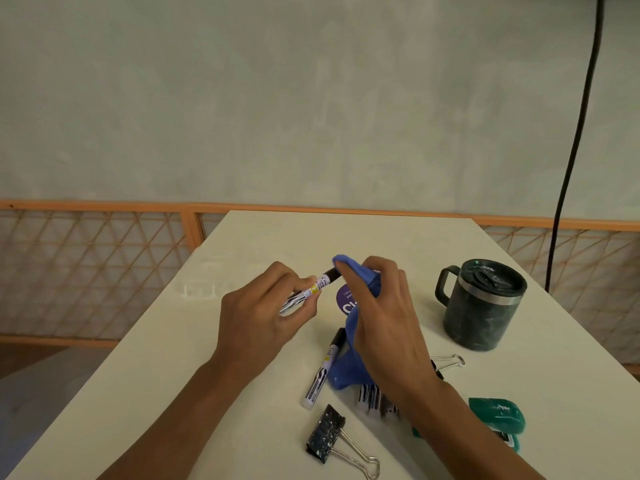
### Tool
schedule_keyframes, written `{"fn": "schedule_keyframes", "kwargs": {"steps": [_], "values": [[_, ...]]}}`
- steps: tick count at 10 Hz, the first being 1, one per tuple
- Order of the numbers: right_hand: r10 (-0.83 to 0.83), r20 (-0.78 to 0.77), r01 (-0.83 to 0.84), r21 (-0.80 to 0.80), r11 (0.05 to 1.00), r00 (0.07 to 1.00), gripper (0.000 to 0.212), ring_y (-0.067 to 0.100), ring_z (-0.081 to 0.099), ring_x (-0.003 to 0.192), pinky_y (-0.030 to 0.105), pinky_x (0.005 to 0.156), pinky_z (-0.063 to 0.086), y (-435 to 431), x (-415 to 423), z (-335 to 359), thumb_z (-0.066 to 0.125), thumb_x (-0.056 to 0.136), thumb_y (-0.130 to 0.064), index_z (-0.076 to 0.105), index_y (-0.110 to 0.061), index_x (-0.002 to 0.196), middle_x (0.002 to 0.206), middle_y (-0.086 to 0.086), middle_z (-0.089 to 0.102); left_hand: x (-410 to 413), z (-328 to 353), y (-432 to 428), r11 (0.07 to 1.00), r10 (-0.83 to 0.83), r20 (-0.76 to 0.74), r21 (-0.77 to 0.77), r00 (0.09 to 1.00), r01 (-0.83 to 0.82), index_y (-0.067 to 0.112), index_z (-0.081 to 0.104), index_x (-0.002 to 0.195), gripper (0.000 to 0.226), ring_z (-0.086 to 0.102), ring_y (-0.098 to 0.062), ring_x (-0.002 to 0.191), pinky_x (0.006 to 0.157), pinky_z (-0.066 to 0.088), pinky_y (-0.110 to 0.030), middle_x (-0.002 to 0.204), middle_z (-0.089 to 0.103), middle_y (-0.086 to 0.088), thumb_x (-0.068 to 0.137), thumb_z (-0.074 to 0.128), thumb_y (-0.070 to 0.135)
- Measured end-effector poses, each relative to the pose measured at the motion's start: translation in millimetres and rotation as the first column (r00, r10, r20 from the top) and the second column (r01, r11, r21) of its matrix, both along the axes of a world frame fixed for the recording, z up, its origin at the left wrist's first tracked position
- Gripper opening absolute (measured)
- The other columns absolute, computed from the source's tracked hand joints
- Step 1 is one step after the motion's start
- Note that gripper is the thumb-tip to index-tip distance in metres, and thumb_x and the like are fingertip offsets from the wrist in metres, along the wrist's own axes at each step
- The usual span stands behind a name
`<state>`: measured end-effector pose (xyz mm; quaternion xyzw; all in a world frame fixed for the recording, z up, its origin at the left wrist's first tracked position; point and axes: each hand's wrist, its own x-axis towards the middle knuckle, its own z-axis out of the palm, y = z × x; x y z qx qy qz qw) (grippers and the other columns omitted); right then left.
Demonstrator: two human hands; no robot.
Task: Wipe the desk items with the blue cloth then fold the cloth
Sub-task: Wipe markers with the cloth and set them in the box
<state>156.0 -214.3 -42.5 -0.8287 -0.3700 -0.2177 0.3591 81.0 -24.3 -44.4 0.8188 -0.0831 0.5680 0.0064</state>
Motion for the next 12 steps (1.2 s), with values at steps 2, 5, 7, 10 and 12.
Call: {"fn": "schedule_keyframes", "kwargs": {"steps": [2, 5, 7, 10, 12], "values": [[0.016, -0.050, -0.012, 0.087, 0.996, 0.999, 0.052, 0.019, 0.050, 0.117, 0.020, 0.090, 0.043, -5.3, 11.2, -4.5, 0.058, 0.099, -0.008, 0.055, -0.032, 0.146, 0.133, -0.008, 0.044, 0.2, 1.1, 3.8, 0.996, 0.045, 0.031, 0.079, 0.998, -0.047, 0.005, 0.079, 0.092, 0.021, 0.060, -0.020, 0.063, 0.044, 0.048, -0.035, 0.082, 0.069, -0.004, 0.097, 0.083, 0.025], [0.153, -0.183, -0.103, 0.261, 0.960, 0.971, 0.047, -0.001, 0.059, 0.120, 0.016, 0.099, 0.048, -9.9, 5.4, 8.6, 0.061, 0.109, -0.027, 0.051, -0.040, 0.153, 0.138, -0.023, 0.056, 0.4, -3.2, 6.6, 0.990, -0.116, -0.053, -0.091, 0.992, 0.111, 0.009, 0.083, 0.102, 0.023, 0.068, -0.018, 0.076, 0.058, 0.057, -0.036, 0.095, 0.074, 0.000, 0.096, 0.085, 0.032], [0.261, -0.338, -0.114, 0.399, 0.910, 0.904, 0.038, 0.001, 0.064, 0.123, 0.031, 0.105, 0.055, -16.6, 13.5, 10.8, 0.072, 0.102, -0.024, 0.064, -0.035, 0.137, 0.133, -0.028, 0.066, 0.1, 3.8, 5.3, 0.874, -0.340, -0.160, -0.417, 0.927, 0.249, 0.022, 0.084, 0.113, 0.030, 0.069, -0.012, 0.085, 0.070, 0.055, -0.027, 0.103, 0.071, 0.009, 0.087, 0.091, 0.035], [0.108, -0.038, -0.092, 0.292, 0.952, 0.993, 0.041, 0.001, 0.061, 0.120, 0.018, 0.101, 0.049, -18.6, 11.4, 11.5, 0.065, 0.104, -0.008, 0.068, -0.031, 0.138, 0.138, -0.019, 0.061, -5.8, 7.5, 5.5, 0.564, -0.593, -0.307, -0.818, 0.745, 0.112, 0.028, 0.084, 0.100, 0.013, 0.059, -0.013, 0.062, 0.063, 0.052, -0.028, 0.089, 0.079, 0.002, 0.100, 0.073, 0.036], [0.053, 0.075, -0.051, -0.026, 0.998, 0.996, 0.035, 0.027, 0.061, 0.110, 0.049, 0.089, 0.055, -2.0, -0.8, 1.1, 0.061, 0.101, -0.043, 0.045, -0.057, 0.128, 0.123, -0.002, 0.058, -3.6, 2.3, 2.3, 0.749, -0.373, -0.239, -0.648, 0.897, 0.139, 0.020, 0.084, 0.111, 0.015, 0.070, -0.015, 0.081, 0.070, 0.050, -0.018, 0.092, 0.075, 0.013, 0.098, 0.079, 0.026]]}}
